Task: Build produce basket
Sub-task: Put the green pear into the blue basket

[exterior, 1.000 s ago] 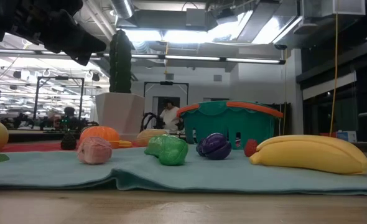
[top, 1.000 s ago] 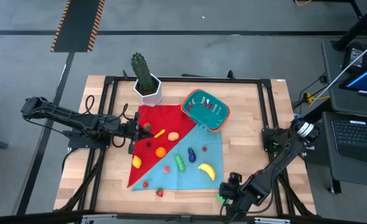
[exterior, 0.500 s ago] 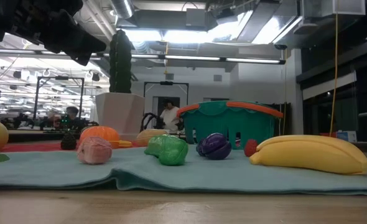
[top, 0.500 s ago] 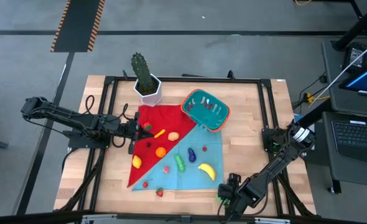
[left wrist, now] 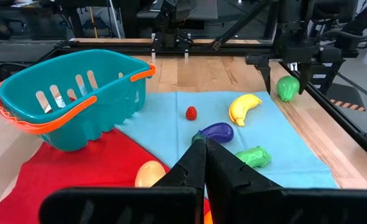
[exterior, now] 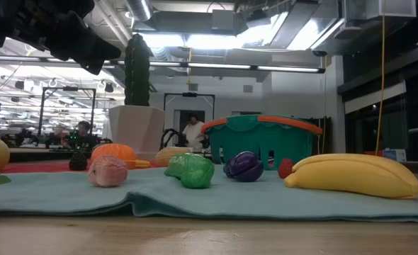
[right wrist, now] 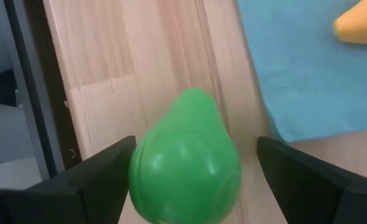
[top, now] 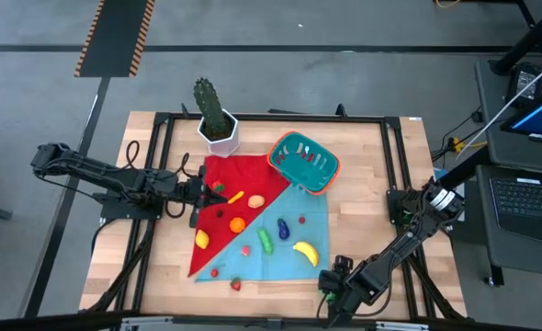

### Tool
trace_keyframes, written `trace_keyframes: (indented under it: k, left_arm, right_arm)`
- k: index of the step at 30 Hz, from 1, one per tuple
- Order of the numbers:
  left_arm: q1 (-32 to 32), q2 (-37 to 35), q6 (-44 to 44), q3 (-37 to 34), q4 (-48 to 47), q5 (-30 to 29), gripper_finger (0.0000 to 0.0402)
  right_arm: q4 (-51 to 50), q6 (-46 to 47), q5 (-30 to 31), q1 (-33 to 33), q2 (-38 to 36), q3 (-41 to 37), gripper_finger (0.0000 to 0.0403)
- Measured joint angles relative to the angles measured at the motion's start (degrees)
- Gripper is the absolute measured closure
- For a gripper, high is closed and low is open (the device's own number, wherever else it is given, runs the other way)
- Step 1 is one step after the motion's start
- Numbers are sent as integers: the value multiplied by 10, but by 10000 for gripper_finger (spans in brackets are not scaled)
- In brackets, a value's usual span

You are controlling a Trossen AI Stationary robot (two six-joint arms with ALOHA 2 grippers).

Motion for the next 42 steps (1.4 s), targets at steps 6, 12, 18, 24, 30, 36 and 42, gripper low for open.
trace_keyframes:
  k: [6, 12, 18, 24, 30, 36, 42]
  left_arm:
    - [0, 0, 0, 0, 0, 0, 401]
    - [0, 0, 0, 0, 0, 0, 401]
    - [0, 0, 0, 0, 0, 0, 401]
    - [0, 0, 0, 0, 0, 0, 401]
    - [0, 0, 0, 0, 0, 0, 401]
    - [0, 0, 0, 0, 0, 0, 401]
    - [0, 0, 0, 0, 0, 0, 401]
  right_arm:
    - [0, -2, -6, -1, 0, 0, 67]
    - [-1, -1, -8, -1, 0, 0, 67]
    - [-2, 1, -8, -1, 0, 0, 70]
    - [-5, 1, -8, -1, 0, 0, 112]
    - [-3, 3, -11, -1, 0, 0, 187]
    - [-19, 3, -10, -8, -1, 0, 187]
    - [-20, 17, -9, -19, -1, 0, 187]
